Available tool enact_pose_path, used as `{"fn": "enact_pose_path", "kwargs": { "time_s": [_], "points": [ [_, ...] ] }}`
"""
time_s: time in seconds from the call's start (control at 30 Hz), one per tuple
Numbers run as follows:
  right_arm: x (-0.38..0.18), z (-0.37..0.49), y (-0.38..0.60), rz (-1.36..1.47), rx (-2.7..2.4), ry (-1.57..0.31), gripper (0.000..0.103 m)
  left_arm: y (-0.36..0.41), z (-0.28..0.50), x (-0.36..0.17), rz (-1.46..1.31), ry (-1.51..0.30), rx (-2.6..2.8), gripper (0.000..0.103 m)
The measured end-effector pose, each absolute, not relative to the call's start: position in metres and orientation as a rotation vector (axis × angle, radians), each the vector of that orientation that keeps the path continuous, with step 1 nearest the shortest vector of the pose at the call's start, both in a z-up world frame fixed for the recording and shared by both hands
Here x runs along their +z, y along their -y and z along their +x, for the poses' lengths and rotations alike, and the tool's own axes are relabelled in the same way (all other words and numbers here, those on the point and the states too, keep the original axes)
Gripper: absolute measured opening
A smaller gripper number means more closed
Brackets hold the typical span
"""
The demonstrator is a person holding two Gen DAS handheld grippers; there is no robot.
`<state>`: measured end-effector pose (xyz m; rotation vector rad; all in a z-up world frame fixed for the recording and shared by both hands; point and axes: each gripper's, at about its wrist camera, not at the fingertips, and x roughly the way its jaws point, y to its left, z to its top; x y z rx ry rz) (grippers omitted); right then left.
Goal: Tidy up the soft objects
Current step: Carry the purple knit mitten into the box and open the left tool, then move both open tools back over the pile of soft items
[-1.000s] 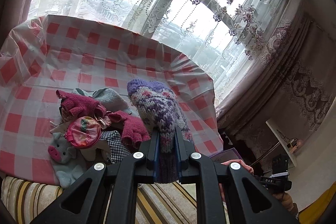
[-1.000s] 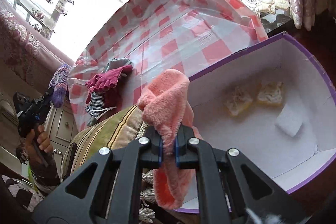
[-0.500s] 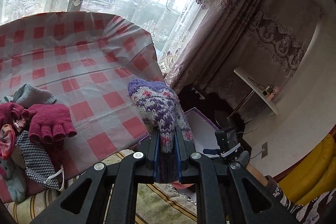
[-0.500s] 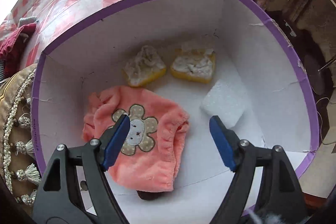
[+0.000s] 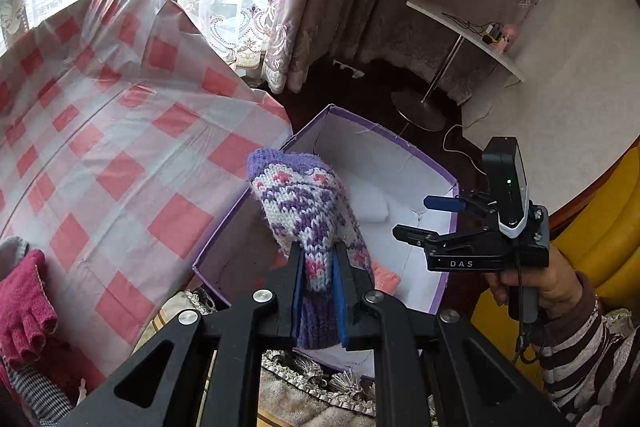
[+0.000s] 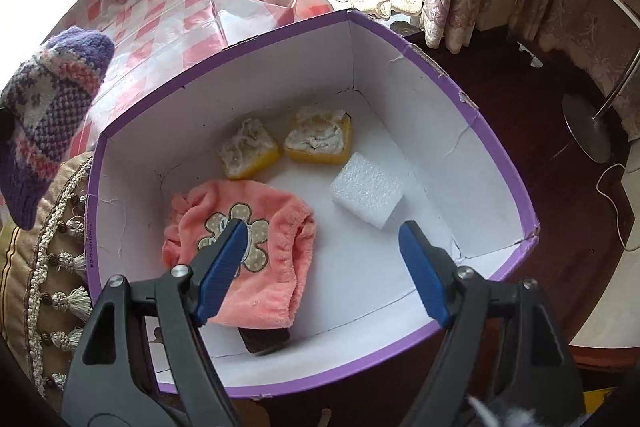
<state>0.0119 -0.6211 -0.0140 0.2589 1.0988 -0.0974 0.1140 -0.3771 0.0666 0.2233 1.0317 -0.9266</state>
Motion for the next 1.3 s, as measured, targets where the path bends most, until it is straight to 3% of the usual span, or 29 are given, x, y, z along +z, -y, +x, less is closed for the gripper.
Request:
{"fn": "enact_pose_path", "kwargs": {
  "time_s": [0.03,0.13,0.23,0.37,0.6,0.87,1.13,1.3],
  "points": [
    [-0.013,0.014,0.623,0.257,-0.095,-1.098,0.081,0.384,0.115,0.062,0.253,-1.041,-0.936,0.017],
    [-0.015,0.017,0.619,0.251,-0.082,-1.102,0.081,0.403,0.122,0.038,0.383,-1.089,-0.914,0.034],
    [-0.016,0.017,0.611,0.231,-0.053,-1.112,0.081,0.405,0.136,0.015,0.510,-1.091,-0.760,0.036],
    [-0.024,0.019,0.598,0.211,-0.002,-1.152,0.081,0.387,0.140,0.026,0.450,-1.067,-0.721,0.051],
    [-0.046,0.048,0.551,0.068,0.111,-1.256,0.081,0.339,0.124,0.065,0.287,-0.978,-0.719,0.056],
    [-0.083,0.095,0.495,-0.166,0.206,-1.415,0.081,0.234,0.075,0.091,0.020,-0.888,-0.692,0.059],
    [-0.092,0.119,0.464,-0.245,0.223,-1.422,0.081,0.098,0.052,0.087,-0.242,-0.780,-0.481,0.063],
    [-0.070,0.114,0.476,-0.233,0.197,-1.403,0.081,0.034,0.047,0.080,-0.294,-0.739,-0.319,0.066]
  ]
}}
